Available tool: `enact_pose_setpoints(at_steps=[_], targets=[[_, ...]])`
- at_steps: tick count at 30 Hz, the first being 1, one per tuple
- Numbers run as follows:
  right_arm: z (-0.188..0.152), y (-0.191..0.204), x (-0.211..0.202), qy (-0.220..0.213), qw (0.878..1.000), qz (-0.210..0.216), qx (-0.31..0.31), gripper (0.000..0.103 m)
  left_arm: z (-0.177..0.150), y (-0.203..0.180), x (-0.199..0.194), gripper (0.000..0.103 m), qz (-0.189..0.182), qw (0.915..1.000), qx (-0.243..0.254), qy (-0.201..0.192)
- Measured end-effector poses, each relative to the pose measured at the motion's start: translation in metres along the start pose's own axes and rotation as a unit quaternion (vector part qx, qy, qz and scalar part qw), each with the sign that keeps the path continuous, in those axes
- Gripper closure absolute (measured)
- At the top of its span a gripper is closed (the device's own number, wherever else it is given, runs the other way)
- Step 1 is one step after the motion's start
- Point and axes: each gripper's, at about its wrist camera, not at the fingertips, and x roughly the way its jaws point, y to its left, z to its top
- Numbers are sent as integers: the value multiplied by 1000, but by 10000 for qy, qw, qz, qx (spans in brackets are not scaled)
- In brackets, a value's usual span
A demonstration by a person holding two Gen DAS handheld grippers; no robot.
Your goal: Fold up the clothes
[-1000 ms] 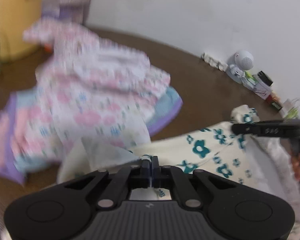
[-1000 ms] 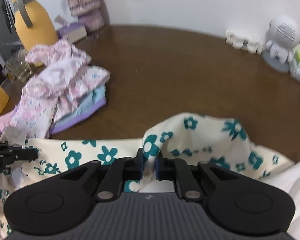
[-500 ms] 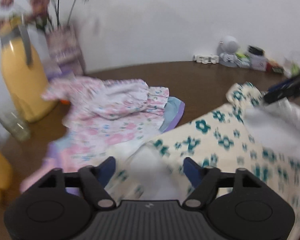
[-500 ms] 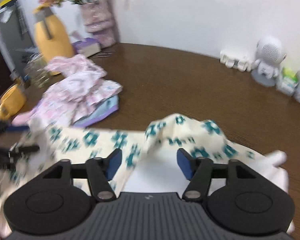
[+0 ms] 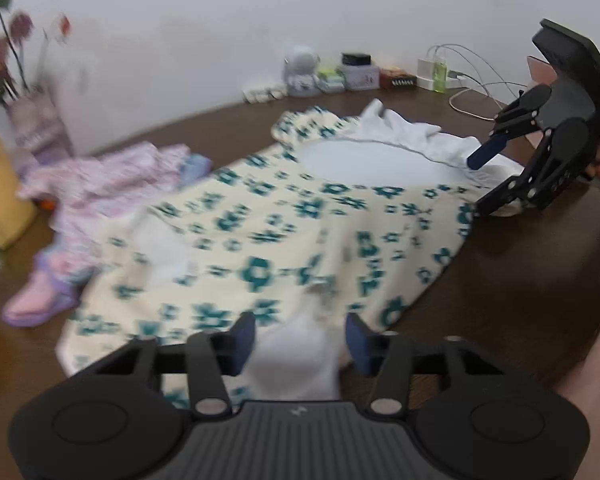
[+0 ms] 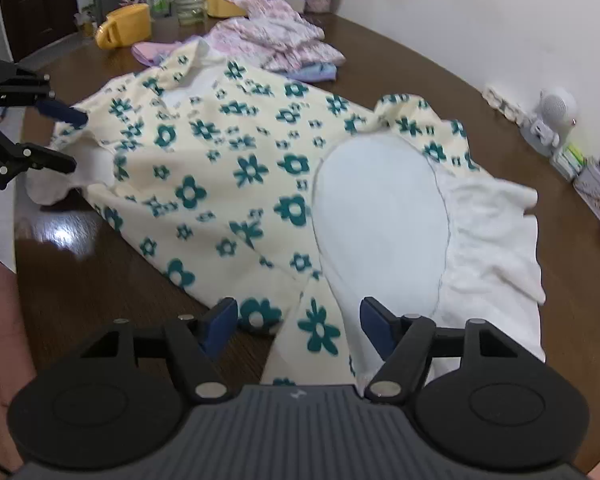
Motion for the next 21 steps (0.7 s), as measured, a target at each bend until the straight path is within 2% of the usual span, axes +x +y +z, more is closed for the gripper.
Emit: enact_pose_setpoints(at_steps=[2, 6, 8, 10, 11, 21], targets=[[-4, 0, 3, 40, 10000, -58, -5, 36, 3, 0, 15, 75, -137, 9992, -314, 193], [-10, 2, 7, 126, 9998, -79, -95, 43, 8, 2, 34, 78, -169, 9975, -598, 344], [-12, 0, 10, 163, 9998, -89, -107, 49, 11, 3, 40, 78, -257, 9967, -660, 393], [-13, -2, 13, 191, 9997, -80, -85, 63, 13, 1, 44, 81, -378, 9961, -665, 443], [-14, -3, 14, 199, 9997, -77, -74, 66, 14, -1, 45, 83, -421, 9958, -661, 481], [-10, 3, 14, 315, 9982, -211, -471, 66, 13, -17, 37, 85, -222, 9956, -368, 835]])
